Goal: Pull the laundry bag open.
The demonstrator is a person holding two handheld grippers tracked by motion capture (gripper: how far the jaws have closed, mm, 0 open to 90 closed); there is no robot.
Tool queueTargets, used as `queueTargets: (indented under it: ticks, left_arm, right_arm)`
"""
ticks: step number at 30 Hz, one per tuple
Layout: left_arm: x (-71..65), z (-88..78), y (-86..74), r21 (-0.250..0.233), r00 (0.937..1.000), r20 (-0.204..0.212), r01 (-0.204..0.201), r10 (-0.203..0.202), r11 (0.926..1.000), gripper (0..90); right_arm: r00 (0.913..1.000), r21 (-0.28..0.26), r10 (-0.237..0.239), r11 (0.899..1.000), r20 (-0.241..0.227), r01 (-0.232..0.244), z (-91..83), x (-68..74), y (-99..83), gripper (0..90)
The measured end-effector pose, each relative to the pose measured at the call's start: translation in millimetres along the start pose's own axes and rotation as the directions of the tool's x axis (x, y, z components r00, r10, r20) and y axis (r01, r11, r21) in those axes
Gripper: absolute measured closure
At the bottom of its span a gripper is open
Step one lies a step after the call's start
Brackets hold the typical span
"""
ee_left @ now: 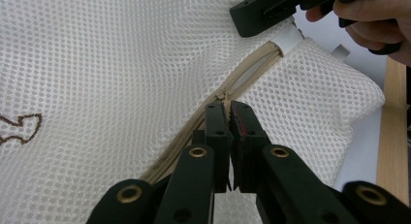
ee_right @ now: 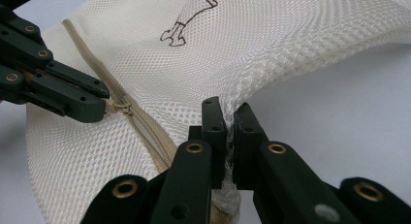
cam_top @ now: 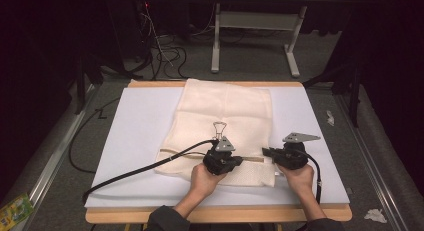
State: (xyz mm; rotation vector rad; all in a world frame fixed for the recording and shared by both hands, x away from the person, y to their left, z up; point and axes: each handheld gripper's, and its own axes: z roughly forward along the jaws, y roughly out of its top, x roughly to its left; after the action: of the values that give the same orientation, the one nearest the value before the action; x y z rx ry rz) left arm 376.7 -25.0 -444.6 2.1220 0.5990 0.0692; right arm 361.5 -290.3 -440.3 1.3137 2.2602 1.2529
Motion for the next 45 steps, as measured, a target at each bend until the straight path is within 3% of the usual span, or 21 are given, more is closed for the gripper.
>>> queueTargets:
  ticks: [45]
  left_arm:
    - [6.7,-23.3,-3.9,-0.036,0.9996,-0.028,0.009,-0.01,0.9993,87.1]
  right_arm:
    - [1.0,0.0,0.004,1.0,0.008,-0.004,-1.2,-2.5,-0.3,87.7]
